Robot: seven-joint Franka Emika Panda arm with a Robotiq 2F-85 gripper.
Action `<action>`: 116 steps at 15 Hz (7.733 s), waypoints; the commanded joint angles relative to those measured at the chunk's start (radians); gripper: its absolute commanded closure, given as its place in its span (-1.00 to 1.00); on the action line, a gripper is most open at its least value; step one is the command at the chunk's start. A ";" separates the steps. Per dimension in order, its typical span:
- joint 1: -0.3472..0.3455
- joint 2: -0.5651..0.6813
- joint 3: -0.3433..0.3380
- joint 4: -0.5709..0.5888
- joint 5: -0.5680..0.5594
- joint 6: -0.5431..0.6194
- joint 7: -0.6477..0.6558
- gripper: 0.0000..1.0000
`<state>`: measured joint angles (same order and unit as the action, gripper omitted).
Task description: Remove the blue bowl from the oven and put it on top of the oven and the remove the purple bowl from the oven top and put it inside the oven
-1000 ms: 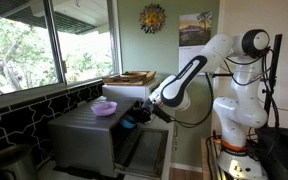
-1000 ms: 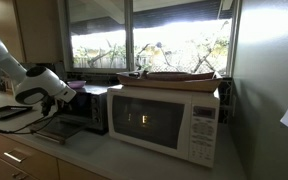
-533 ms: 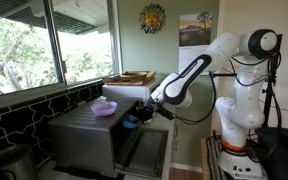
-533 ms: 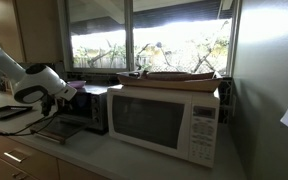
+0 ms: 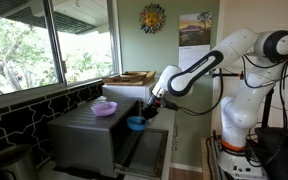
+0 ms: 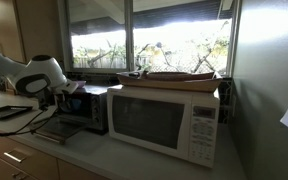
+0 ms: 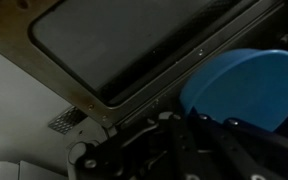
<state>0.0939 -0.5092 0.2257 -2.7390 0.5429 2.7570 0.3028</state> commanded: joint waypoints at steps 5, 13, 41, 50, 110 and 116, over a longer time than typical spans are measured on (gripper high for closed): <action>-0.002 -0.343 -0.063 -0.010 -0.226 -0.484 -0.004 0.98; -0.008 -0.384 -0.057 0.021 -0.229 -0.536 0.000 0.98; -0.216 0.136 0.087 0.496 -0.565 -0.388 0.540 0.94; -0.183 0.141 0.057 0.557 -0.618 -0.392 0.622 -0.63; -0.026 -0.064 0.031 0.171 -0.236 -0.527 0.625 0.98; -0.051 -0.033 0.071 0.140 -0.248 -0.307 0.894 0.98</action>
<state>0.0601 -0.5407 0.2665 -2.5651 0.2867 2.3577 1.0770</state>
